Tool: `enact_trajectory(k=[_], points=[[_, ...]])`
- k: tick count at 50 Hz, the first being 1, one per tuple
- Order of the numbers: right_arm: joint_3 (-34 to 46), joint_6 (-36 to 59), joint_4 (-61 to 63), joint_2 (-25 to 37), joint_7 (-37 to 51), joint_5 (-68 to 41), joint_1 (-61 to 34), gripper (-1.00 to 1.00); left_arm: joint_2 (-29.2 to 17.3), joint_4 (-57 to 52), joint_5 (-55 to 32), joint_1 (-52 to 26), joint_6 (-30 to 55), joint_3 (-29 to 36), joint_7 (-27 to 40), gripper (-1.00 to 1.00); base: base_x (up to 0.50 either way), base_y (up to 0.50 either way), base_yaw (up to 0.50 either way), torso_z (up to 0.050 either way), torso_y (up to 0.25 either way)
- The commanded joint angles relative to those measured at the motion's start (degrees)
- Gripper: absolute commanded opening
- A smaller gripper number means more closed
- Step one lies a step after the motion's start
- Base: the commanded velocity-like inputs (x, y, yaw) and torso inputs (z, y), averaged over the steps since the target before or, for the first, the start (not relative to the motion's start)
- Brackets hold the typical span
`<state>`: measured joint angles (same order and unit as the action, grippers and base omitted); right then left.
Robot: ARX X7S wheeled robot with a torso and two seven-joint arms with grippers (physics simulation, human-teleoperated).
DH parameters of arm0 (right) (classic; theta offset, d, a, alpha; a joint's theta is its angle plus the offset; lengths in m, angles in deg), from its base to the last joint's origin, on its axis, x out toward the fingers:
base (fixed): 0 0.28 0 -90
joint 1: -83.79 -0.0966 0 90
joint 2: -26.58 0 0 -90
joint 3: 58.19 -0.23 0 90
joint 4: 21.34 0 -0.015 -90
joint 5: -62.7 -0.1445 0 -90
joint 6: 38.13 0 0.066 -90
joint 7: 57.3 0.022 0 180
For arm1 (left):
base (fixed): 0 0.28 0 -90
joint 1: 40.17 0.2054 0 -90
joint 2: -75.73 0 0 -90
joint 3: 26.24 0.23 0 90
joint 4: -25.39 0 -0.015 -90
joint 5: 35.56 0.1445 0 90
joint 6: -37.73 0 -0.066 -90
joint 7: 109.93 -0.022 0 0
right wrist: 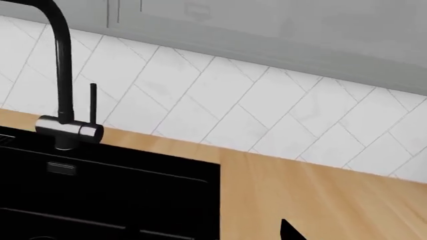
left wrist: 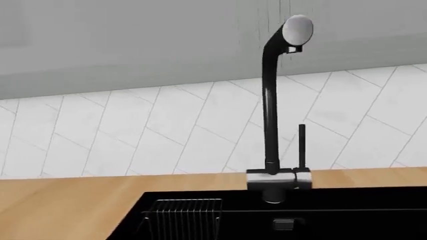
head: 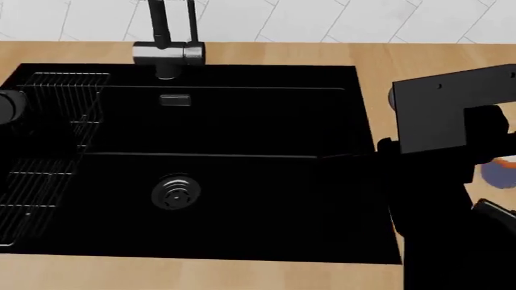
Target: Move the fresh-baked cupcake off the tray onto the counter, and place the bowl used for mixing into the sink.
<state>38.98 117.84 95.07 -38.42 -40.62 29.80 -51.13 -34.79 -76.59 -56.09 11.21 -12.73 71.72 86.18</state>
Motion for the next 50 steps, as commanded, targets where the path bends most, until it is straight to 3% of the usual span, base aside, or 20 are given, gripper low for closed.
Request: enact_trajectory(k=[1, 50], points=[[0.64, -0.10, 0.36, 0.01, -0.18, -0.42, 0.32, 1.00, -0.49, -1.00, -0.46, 0.14, 0.60, -0.47, 0.31, 1.00, 0.00, 0.50, 0.00, 0.000, 0.000], [1.37, -1.96, -0.51, 0.63, -0.80, -1.22, 1.37, 1.00, -1.24, -3.21, -1.36, 0.05, 1.97, -0.24, 1.32, 1.00, 0.00, 0.50, 0.00, 0.000, 0.000]])
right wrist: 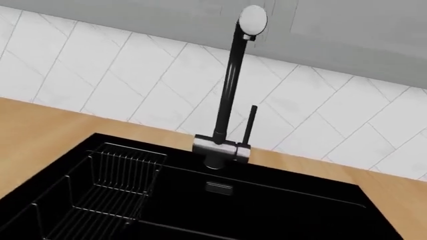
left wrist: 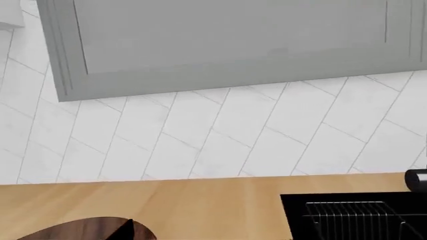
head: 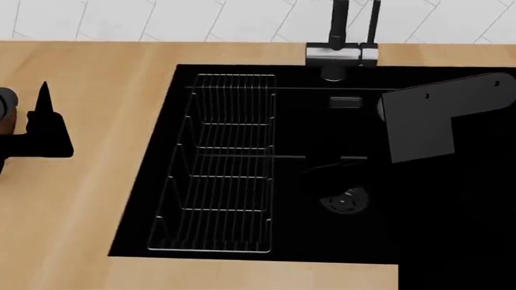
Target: Move the fresh-baked cupcake off the tray onto the counter, and place the bowl used for mixing into the sink.
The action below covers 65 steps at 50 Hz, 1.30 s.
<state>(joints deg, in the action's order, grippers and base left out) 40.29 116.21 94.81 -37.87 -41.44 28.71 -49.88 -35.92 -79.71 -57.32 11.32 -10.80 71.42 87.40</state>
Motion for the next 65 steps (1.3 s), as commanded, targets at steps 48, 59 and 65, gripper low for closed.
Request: enact_trajectory(k=[48, 59, 65], points=[[1.50, -2.69, -3.21, -0.12, -0.30, 0.10, 0.17, 1.00, -0.47, 0.64, -0.31, 0.51, -1.00, 0.75, 0.30, 1.00, 0.00, 0.50, 0.00, 0.000, 0.000], [1.65, -2.77, -3.47, -0.15, -0.21, -0.01, 0.25, 1.00, -0.56, 0.41, -0.48, 0.76, -1.22, 0.76, 0.38, 1.00, 0.00, 0.50, 0.00, 0.000, 0.000], [2.01, -2.81, -3.77, -0.32, -0.25, -0.08, 0.13, 1.00, -0.56, 0.46, -0.80, 0.65, -1.04, 0.59, 0.41, 1.00, 0.00, 0.50, 0.00, 0.000, 0.000]])
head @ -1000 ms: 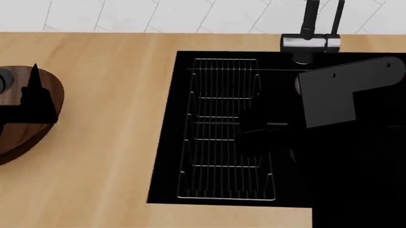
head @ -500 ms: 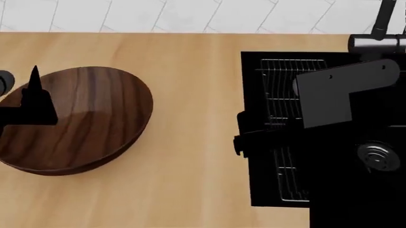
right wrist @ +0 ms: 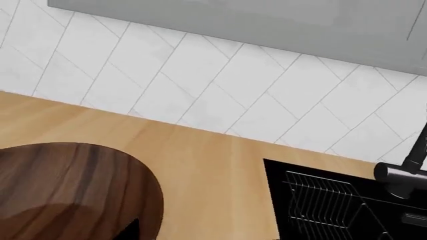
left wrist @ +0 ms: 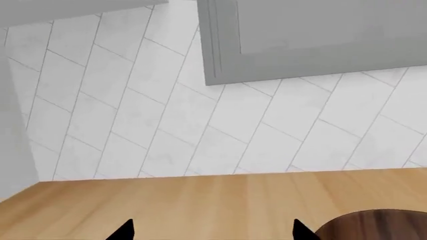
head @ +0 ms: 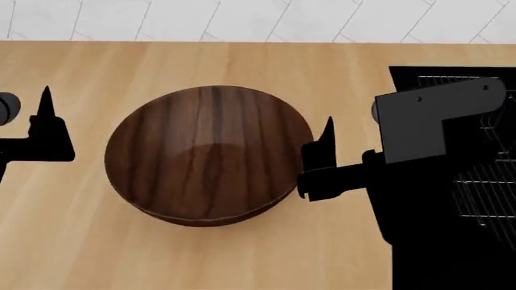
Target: Move the fresh-baked cupcake off the tray onto the counter, and place the bowl used for mixing into the sink.
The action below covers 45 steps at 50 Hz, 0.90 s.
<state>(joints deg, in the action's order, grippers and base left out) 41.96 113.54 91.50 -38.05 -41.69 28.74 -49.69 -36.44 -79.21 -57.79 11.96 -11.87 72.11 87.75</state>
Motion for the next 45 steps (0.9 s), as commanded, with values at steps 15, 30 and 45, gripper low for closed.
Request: enact_trajectory(k=[15, 30, 45], points=[[-1.53, -1.61, -1.78, -1.07, -0.08, -1.10, 0.28, 1.00, -0.20, 0.22, -0.35, 0.14, -0.25, 0.06, 0.13, 1.00, 0.07, 0.17, 0.00, 0.000, 0.001], [-0.95, -2.55, -2.83, -1.13, -0.16, -0.80, 0.90, 1.00, -0.30, 0.48, -0.20, 0.41, -0.77, 0.34, 0.28, 1.00, 0.15, 0.00, 0.00, 0.000, 0.000], [-0.57, -2.70, -3.18, -1.19, 0.06, -0.86, 1.03, 1.00, -0.45, 0.92, 0.01, 0.64, -1.37, 0.46, 0.52, 1.00, 0.15, 0.00, 0.00, 0.000, 0.001]])
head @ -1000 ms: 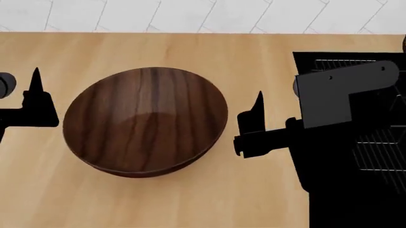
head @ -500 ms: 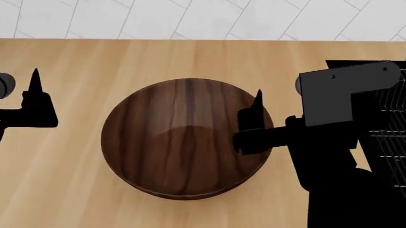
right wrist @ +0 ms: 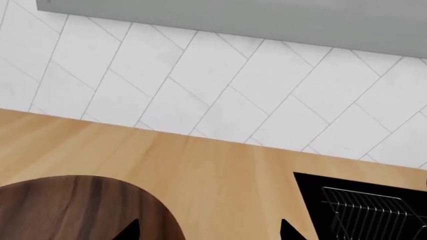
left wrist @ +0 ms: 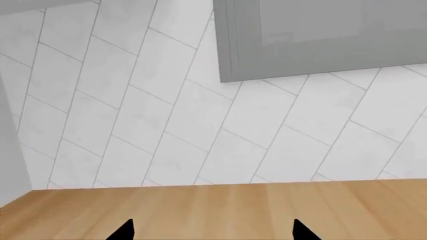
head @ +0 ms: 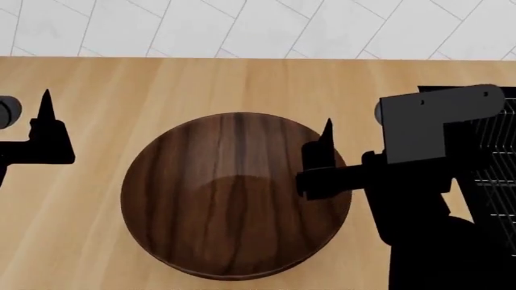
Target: Move the fresh-baked cupcake off the tray onto the counter, and place the bowl used for mixing into the sink.
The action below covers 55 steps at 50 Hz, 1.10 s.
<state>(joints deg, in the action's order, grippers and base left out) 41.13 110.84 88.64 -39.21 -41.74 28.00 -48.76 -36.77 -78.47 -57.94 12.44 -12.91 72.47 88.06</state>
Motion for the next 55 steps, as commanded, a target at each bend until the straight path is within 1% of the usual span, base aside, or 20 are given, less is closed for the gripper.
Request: enact_trajectory(k=[1, 3, 8, 16, 19, 21, 22, 23, 25, 26, 30, 39, 46, 55], points=[[0.32, 0.13, -0.54, -0.12, 0.15, -0.17, 0.11, 1.00, -0.37, -0.16, 0.35, 0.30, -0.62, 0.46, -0.07, 1.00, 0.00, 0.00, 0.00, 0.000, 0.000], [0.23, 0.45, -0.59, -0.23, 0.22, -0.42, 0.00, 1.00, -0.89, 0.24, 2.10, -0.52, 0.51, 1.98, 0.89, 1.00, 0.00, 0.00, 0.00, 0.000, 0.000], [-0.40, 2.91, -0.35, -0.59, 1.05, -1.66, -1.06, 1.00, -0.31, -0.38, -0.13, 0.29, -1.25, -0.16, -0.12, 1.00, 0.00, 0.00, 0.00, 0.000, 0.000], [-5.15, 15.52, -0.98, -3.65, 3.87, -9.27, -5.65, 1.00, -0.46, -1.52, -0.48, 0.14, -0.40, -0.28, 0.33, 1.00, 0.00, 0.00, 0.00, 0.000, 0.000], [-6.21, 18.65, -3.86, -4.20, 5.26, -9.80, -8.45, 1.00, -0.51, -1.67, -0.62, 0.26, -0.36, -0.39, 0.37, 1.00, 0.00, 0.00, 0.00, 0.000, 0.000], [-6.67, 21.15, -7.51, -4.58, 5.38, -10.37, -10.19, 1.00, -0.56, -1.80, -0.65, 0.22, -0.23, -0.39, 0.42, 1.00, 0.00, 0.00, 0.00, 0.000, 0.000], [-6.75, 23.86, -10.60, -4.97, 6.43, -10.19, -11.64, 1.00, -0.61, -1.91, -0.73, 0.16, -0.11, -0.43, 0.43, 1.00, 0.00, 0.00, 0.00, 0.000, 0.000], [-6.62, 21.08, -10.47, -4.62, 5.77, -9.41, -11.42, 1.00, -0.61, -1.94, -0.79, 0.15, -0.10, -0.46, 0.41, 1.00, 0.00, 0.00, 0.00, 0.000, 0.000], [-6.22, 21.89, -12.43, -4.45, 5.49, -9.41, -12.54, 1.00, -0.59, -1.86, -0.77, 0.22, -0.26, -0.46, 0.43, 1.00, 0.00, 0.00, 0.00, 0.000, 0.000], [-7.22, 23.85, -14.23, -5.10, 5.68, -10.26, -13.19, 1.00, -0.58, -1.78, -0.83, 0.28, -0.38, -0.52, 0.38, 1.00, 0.00, 0.00, 0.00, 0.000, 0.000], [-5.34, 25.04, -17.69, -5.15, 4.33, -10.64, -15.02, 1.00, -0.53, -1.72, -1.00, -0.09, -0.21, -0.51, 0.37, 1.00, 0.00, 0.00, 0.00, 0.000, 0.000], [-0.98, 23.46, -23.26, -5.01, 1.73, -9.80, -17.54, 1.00, -0.50, -1.56, -1.11, 0.25, -0.51, -0.55, 0.46, 1.00, 0.00, 0.00, 0.00, 0.000, 0.000], [2.22, 19.64, -28.66, -4.70, -0.53, -7.62, -18.45, 1.00, -0.41, -0.88, -0.99, 0.25, -0.74, -0.25, 0.43, 1.00, 0.00, 0.00, 0.00, 0.000, 0.000], [4.12, 16.01, -33.62, -4.67, -3.40, -6.48, -19.11, 1.00, -0.34, -0.44, -0.94, 0.60, -1.23, -0.09, 0.45, 1.00, 0.00, 0.00, 0.00, 0.000, 0.000]])
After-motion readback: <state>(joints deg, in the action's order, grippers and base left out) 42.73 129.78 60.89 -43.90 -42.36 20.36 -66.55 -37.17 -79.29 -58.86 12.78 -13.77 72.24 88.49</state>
